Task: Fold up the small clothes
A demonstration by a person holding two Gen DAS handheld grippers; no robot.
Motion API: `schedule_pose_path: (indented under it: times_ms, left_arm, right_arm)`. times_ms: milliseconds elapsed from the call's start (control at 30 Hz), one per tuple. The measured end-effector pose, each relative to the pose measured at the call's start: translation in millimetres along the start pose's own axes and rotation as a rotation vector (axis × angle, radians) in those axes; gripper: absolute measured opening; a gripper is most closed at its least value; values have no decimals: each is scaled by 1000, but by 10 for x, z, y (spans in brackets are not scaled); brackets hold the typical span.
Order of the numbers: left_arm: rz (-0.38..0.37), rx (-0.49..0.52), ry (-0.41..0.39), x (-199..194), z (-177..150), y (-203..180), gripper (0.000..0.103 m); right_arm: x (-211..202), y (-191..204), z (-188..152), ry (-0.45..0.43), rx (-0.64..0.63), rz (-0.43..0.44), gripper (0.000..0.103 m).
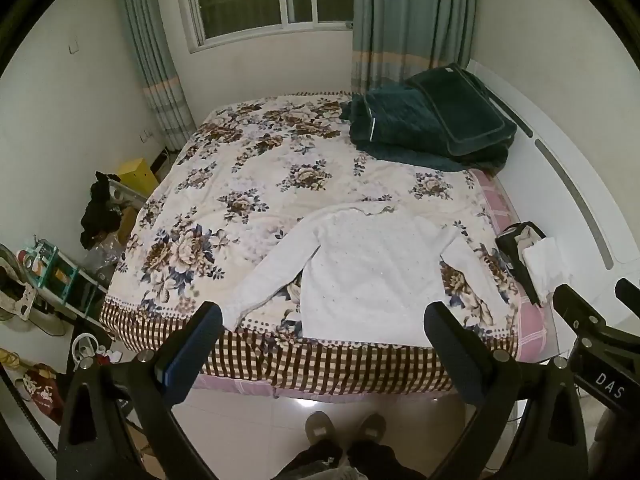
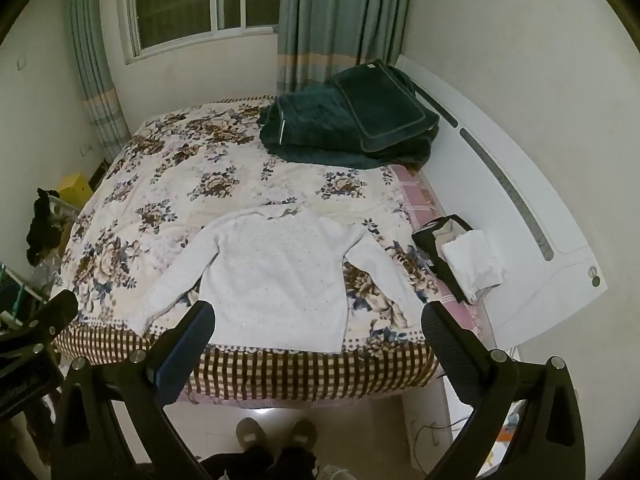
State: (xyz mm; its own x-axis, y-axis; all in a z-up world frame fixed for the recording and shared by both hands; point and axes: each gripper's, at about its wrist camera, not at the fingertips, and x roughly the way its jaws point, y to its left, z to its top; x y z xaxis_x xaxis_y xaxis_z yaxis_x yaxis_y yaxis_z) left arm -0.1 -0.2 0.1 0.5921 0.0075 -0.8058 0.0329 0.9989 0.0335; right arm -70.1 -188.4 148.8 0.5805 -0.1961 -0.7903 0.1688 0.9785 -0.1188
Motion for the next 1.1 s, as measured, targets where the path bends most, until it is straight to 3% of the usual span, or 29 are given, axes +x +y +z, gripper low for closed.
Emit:
schedule_pose_path:
  times_ms: [600,867,1100]
  left_arm:
    - [-3,-5,-8,4,2,-7,103]
    - [-3,-5,-15,-31,294,14,103]
    - [-3,-6,-22,-48,295,20,103]
  right_arm:
    - [-28,-2,61,-5,3,2,103]
    - [-39,-25,83,-6,4,2,103]
    - [-47,-33,89,-9,5,1,103]
